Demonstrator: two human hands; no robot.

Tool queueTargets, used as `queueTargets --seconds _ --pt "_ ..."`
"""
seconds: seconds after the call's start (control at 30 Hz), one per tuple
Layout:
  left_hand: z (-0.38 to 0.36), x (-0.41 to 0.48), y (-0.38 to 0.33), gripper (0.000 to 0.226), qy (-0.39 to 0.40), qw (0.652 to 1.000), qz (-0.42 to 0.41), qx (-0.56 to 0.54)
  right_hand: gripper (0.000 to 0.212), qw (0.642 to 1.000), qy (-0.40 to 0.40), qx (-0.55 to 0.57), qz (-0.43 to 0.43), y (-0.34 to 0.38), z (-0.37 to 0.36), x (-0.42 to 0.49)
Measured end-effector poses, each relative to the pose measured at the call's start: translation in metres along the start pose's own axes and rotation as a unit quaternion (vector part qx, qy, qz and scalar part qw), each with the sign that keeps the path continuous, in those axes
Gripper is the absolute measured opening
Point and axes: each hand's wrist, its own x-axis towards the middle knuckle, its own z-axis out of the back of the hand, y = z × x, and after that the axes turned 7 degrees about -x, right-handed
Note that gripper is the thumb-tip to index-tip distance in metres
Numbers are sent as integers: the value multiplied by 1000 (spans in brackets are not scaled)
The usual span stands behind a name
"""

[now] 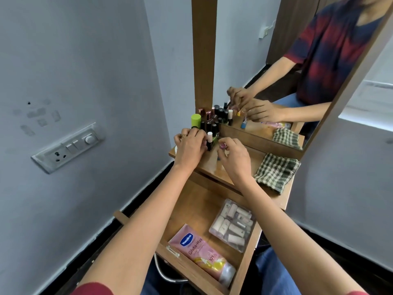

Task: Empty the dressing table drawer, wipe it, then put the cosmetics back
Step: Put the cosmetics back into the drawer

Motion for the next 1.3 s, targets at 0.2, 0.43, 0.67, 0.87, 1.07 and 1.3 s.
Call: queueTargets --seconds 0.2,0.43,0.67,0.87,1.07,1.3 --pt "2 -5 -6 10 -1 1000 -12 -9 31 999 25 28 -21 -2 -2 -3" --pt "29 -16 -11 19 -43 989 47 -134 25 998 38 41 -19 -2 0 -5" --pt "64 -79 24 18 -61 973 99 -199 31 983 -13 181 -12 20 5 -69" --pt "66 -138 67 17 -108 947 175 -246 22 960 184 205 57 53 -23 -128" --pt "65 -163 92 19 -162 883 296 -325 23 909 366 170 103 80 -58 -148" --pt "57 -175 112 20 -165 842 338 -388 22 895 407 165 76 97 -80 -152"
